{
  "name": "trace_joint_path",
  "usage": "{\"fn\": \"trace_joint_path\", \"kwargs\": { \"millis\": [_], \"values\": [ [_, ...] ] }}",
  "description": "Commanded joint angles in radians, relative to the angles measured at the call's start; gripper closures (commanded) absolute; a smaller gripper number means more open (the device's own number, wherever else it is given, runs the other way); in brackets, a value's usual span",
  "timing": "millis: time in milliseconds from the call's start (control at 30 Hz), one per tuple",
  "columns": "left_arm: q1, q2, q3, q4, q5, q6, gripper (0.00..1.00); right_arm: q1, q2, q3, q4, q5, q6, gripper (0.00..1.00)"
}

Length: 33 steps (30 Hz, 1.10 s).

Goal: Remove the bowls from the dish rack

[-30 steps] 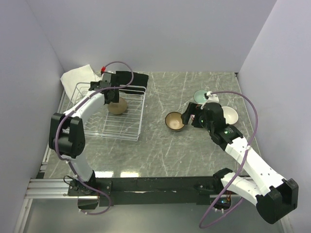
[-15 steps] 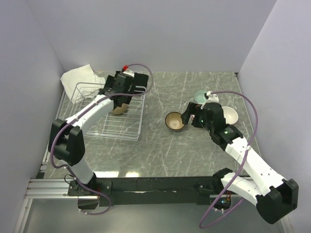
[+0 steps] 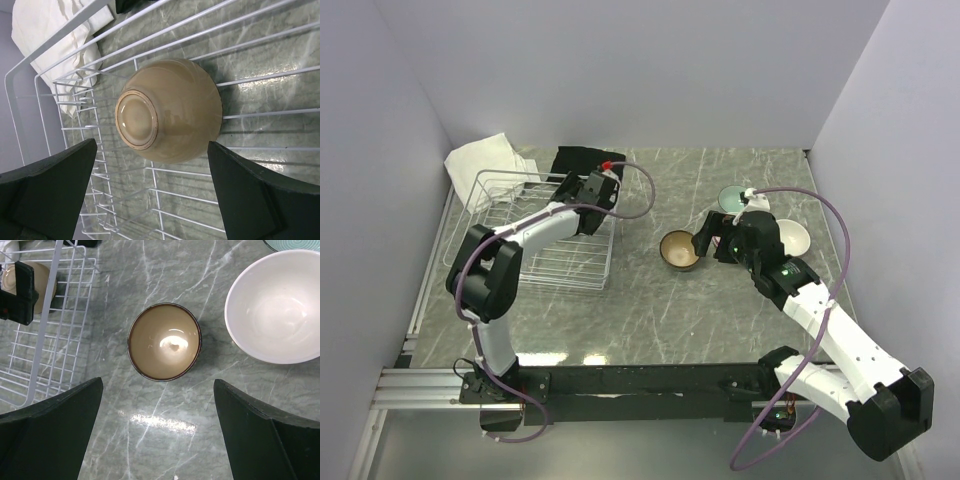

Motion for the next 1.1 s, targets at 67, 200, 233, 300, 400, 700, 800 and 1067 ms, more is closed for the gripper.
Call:
{"fn": "trace_joint_path", "kwargs": {
  "millis": [67,200,233,300,400,700,800,1067],
  "values": [
    [-0.021,0.002,-0.027,0.121,0.017,0.110,0.01,0.000,0.006,0.024,0.006,0.002,-0.021,0.00],
    [-0.031,0.019,-0.043,0.136,0.023,0.143,0.02,0.000,0.014,0.030,0.000,0.001,-0.025,0.00],
    [-0.031,0.022,-0.044,0.136,0.020,0.154,0.02,0.000,0.016,0.030,-0.002,0.001,-0.025,0.00],
    [-0.032,0.034,-0.044,0.136,0.019,0.163,0.03,0.000,0.020,0.028,0.000,-0.002,-0.026,0.00],
    [-0.032,0.045,-0.058,0.149,0.008,0.196,0.03,0.000,0.028,0.028,0.001,-0.010,-0.028,0.00],
    [-0.031,0.065,-0.036,0.122,-0.003,0.177,0.04,0.000,0.054,0.045,0.000,-0.017,-0.038,0.00],
    [-0.025,0.013,-0.082,0.149,0.022,0.194,0.03,0.000,0.059,0.051,-0.005,-0.017,-0.043,0.00],
    [-0.014,-0.154,-0.230,0.257,0.167,0.341,0.02,0.000,0.060,0.053,-0.002,-0.028,-0.044,0.00]
  ]
}}
